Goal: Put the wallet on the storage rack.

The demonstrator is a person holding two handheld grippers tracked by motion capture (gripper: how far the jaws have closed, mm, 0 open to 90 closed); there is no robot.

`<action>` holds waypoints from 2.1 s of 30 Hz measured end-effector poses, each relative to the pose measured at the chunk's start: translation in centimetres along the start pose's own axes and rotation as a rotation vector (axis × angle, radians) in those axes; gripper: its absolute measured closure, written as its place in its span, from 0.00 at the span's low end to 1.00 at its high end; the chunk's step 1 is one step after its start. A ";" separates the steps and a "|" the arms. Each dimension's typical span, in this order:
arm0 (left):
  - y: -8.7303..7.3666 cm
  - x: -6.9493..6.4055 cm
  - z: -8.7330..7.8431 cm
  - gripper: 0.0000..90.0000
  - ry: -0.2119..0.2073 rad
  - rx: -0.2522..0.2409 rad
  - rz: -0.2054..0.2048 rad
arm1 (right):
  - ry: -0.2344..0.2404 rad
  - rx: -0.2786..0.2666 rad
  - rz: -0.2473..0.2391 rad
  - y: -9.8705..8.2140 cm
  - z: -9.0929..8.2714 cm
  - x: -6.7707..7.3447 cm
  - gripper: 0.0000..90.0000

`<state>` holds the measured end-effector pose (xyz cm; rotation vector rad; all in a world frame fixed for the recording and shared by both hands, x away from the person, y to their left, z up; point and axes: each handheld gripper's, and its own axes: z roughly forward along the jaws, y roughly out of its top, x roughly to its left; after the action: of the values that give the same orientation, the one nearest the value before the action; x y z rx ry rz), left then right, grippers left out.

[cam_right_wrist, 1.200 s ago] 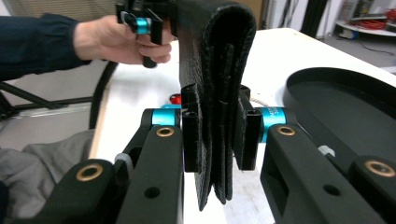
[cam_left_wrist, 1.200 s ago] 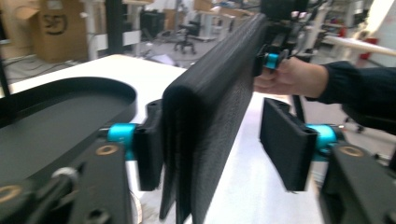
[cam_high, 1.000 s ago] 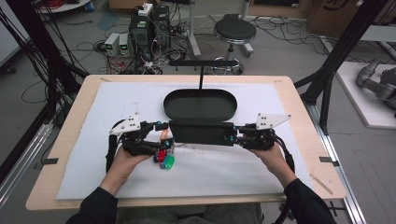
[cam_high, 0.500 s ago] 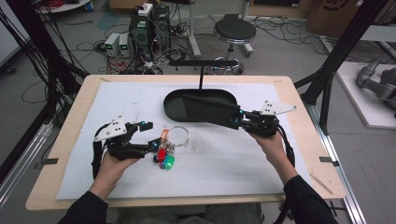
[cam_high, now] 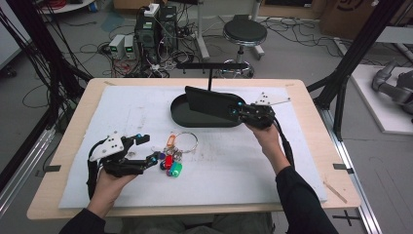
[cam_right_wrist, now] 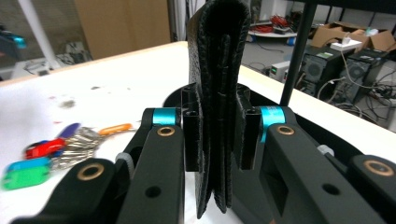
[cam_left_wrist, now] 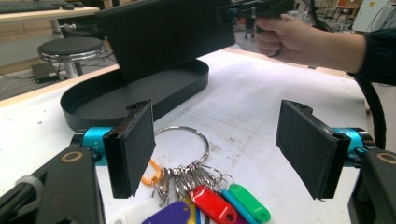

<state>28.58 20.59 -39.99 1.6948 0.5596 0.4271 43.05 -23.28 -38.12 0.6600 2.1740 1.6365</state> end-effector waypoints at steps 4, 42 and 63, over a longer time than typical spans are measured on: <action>-0.2 0.0 -0.1 0.31 0.002 0.006 0.007 | -0.008 -0.002 0.010 -0.2 1.1 -0.4 0.86; -0.6 -0.6 0.2 0.31 -0.052 -0.007 0.012 | -0.148 0.207 0.055 -3.6 5.9 -4.5 0.81; -0.7 -0.6 0.3 0.31 -0.050 0.008 0.025 | -0.219 0.253 0.059 -3.5 6.0 -4.2 0.64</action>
<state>28.21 20.12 -40.71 1.7167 0.5044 0.3999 49.13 -21.58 -43.14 0.9356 2.2345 1.2569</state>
